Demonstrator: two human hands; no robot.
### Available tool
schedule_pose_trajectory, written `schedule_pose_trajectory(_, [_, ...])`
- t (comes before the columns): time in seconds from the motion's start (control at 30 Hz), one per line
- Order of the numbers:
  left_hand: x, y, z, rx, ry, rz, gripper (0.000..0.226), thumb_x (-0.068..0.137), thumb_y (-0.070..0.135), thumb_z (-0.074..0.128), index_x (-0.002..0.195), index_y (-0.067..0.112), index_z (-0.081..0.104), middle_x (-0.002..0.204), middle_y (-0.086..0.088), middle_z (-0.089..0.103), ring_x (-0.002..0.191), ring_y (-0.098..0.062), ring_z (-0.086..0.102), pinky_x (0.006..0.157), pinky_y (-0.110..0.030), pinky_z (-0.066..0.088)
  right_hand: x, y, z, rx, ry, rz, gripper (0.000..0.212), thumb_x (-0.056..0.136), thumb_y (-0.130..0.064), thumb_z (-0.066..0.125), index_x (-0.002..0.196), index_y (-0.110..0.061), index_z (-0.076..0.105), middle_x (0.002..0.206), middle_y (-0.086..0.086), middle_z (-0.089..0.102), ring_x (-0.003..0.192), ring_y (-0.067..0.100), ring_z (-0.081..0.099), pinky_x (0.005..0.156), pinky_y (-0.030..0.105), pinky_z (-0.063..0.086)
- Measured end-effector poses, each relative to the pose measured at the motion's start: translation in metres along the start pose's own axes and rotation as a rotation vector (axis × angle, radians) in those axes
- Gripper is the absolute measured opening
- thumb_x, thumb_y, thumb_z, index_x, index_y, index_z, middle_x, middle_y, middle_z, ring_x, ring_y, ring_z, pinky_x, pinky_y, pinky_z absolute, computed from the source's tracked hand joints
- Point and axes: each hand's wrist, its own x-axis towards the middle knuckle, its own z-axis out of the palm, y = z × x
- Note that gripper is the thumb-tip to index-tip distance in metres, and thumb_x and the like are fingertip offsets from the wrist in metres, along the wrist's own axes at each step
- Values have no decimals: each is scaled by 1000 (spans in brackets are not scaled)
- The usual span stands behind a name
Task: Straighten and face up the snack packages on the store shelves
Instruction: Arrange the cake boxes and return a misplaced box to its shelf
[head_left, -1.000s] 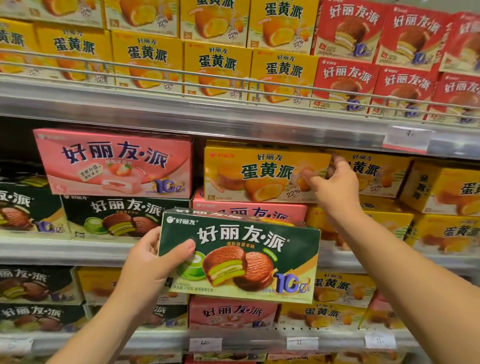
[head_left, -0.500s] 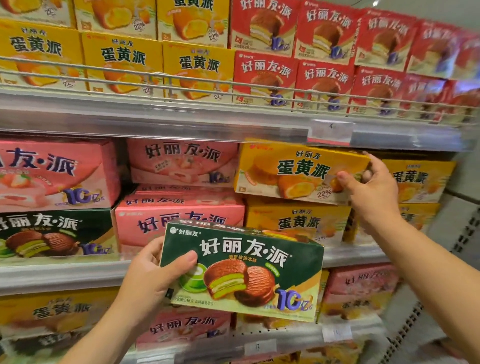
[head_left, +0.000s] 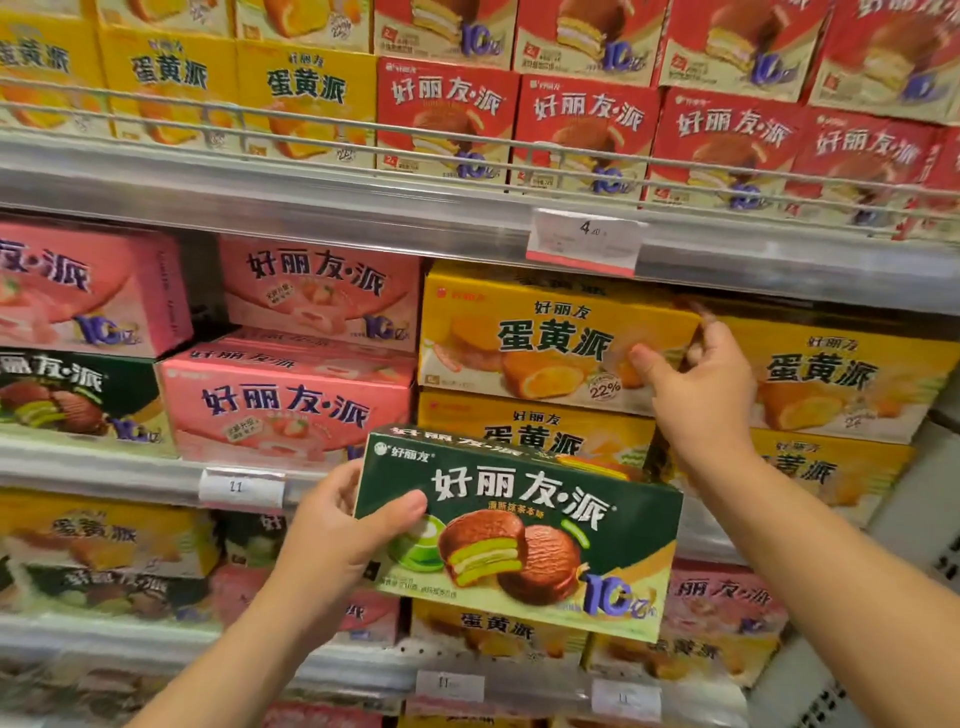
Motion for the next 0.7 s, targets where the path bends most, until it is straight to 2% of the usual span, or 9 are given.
schedule_pose_trajectory(0.07, [-3, 1, 2, 14, 3, 0, 53, 55, 42, 87, 100, 21, 69, 99, -14, 74, 84, -31, 72, 69, -36, 57, -1, 2, 4, -7, 2, 8, 57, 83, -26, 76, 133, -24, 50, 89, -8, 65, 84, 13, 63, 81, 37, 53])
schedule_pose_trajectory(0.17, [-2, 3, 1, 13, 18, -18, 59, 54, 41, 87, 104, 18, 68, 101, -15, 74, 87, -34, 71, 73, -43, 57, 1, 4, 9, -26, -15, 20, 46, 85, -26, 73, 127, -23, 54, 98, -3, 69, 91, 18, 66, 86, 43, 54])
schedule_pose_trajectory(0.23, [-3, 4, 2, 16, 31, -24, 63, 53, 41, 88, 107, 16, 66, 102, -15, 74, 88, -35, 71, 75, -45, 57, 4, 5, 11, -44, -44, 41, 46, 87, -25, 71, 130, -20, 54, 105, -3, 70, 97, 18, 66, 89, 46, 54])
schedule_pose_trajectory(0.4, [-3, 9, 2, 0, 39, -22, 63, 54, 39, 87, 108, 14, 66, 103, -15, 74, 89, -34, 71, 71, -38, 57, 1, 3, 12, -36, -61, 88, 45, 88, -29, 70, 130, -22, 53, 115, -4, 67, 105, 19, 63, 93, 46, 53])
schedule_pose_trajectory(0.47, [-4, 10, 2, -1, 41, -27, 66, 53, 39, 87, 109, 14, 65, 104, -14, 74, 90, -35, 71, 72, -41, 56, -1, 2, 11, -69, -33, 66, 39, 89, -27, 69, 126, -22, 56, 112, -5, 67, 97, 14, 63, 84, 35, 53])
schedule_pose_trajectory(0.5, [-4, 10, 3, 1, 43, -26, 66, 52, 39, 87, 109, 14, 65, 104, -14, 74, 91, -34, 71, 73, -41, 56, -2, 2, 11, -87, -12, 50, 36, 90, -26, 68, 124, -21, 57, 107, -7, 67, 88, 9, 61, 75, 27, 51])
schedule_pose_trajectory(0.57, [-5, 10, 4, 8, 46, -20, 66, 52, 39, 87, 109, 14, 65, 104, -14, 74, 90, -34, 72, 71, -40, 57, -4, 1, 9, -121, 24, 27, 30, 89, -26, 68, 118, -21, 59, 94, -13, 63, 72, -4, 55, 59, 13, 38])
schedule_pose_trajectory(0.63, [-7, 10, 3, 17, 46, -18, 67, 52, 39, 87, 110, 13, 64, 103, -13, 74, 89, -33, 72, 69, -37, 58, -5, 2, 7, -124, 34, 21, 26, 89, -26, 69, 113, -21, 60, 89, -14, 61, 71, -4, 55, 56, 13, 35])
schedule_pose_trajectory(0.7, [-7, 9, 2, 15, 53, -16, 68, 52, 38, 87, 111, 12, 64, 102, -13, 74, 87, -32, 73, 66, -33, 58, -6, 2, 5, -108, 37, 22, 24, 89, -28, 70, 109, -23, 59, 92, -11, 64, 78, 7, 61, 59, 20, 41])
